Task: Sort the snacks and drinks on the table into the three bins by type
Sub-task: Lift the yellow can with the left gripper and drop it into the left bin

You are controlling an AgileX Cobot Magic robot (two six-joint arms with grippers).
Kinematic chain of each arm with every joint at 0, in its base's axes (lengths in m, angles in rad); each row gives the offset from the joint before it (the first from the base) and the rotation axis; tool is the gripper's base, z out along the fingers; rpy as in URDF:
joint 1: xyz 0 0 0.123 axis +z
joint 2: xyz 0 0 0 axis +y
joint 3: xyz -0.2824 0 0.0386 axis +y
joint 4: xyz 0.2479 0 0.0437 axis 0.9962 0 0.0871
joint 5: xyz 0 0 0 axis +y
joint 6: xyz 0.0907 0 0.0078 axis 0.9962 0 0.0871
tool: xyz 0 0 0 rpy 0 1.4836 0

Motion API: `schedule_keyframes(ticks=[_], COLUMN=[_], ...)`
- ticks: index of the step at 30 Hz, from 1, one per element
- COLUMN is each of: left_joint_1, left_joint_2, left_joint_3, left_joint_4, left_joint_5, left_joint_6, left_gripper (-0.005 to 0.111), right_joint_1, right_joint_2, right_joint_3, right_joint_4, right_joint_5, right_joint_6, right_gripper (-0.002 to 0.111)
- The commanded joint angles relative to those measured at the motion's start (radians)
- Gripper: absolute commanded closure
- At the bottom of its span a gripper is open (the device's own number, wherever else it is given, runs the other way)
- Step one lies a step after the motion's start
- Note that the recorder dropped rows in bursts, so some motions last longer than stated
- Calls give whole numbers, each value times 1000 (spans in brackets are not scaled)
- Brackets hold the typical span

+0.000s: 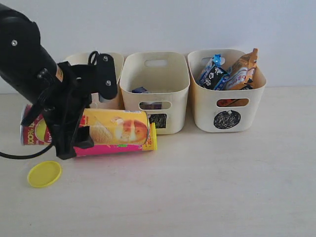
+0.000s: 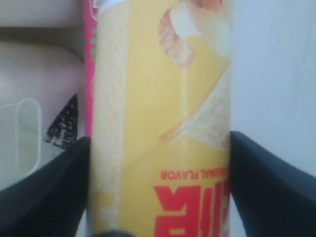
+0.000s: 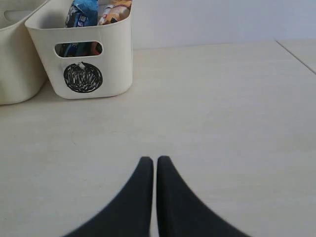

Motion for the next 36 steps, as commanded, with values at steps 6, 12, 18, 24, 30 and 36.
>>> schedule_keyframes(ticks=[6,12,18,24,30,36], left_joint_1=[74,155,226,286,326,350], left_joint_2=[-93,-92,-78,-2,115,249], left_joint_3=[-5,-5,-5,-5,-49,-167], left_joint_4=[20,20,20,15,12,12], left_joint_5=[-257,-475,-670,-836,-915,-912], left_joint_6=[-267,-543,-767,-873,-907,-953], left_gripper=[103,103,103,103,103,103], right_joint_1=[1,1,1,1,1,1], right_joint_2=[-7,-7,-7,-7,-7,-7], right_joint_3=[4,4,4,4,4,4], right_joint_4=[-2,-2,-2,-2,-2,-2], right_joint_5=[-4,-4,-4,-4,-4,-4], right_joint_6=[0,0,0,0,0,0], right_gripper=[108,108,108,108,108,108])
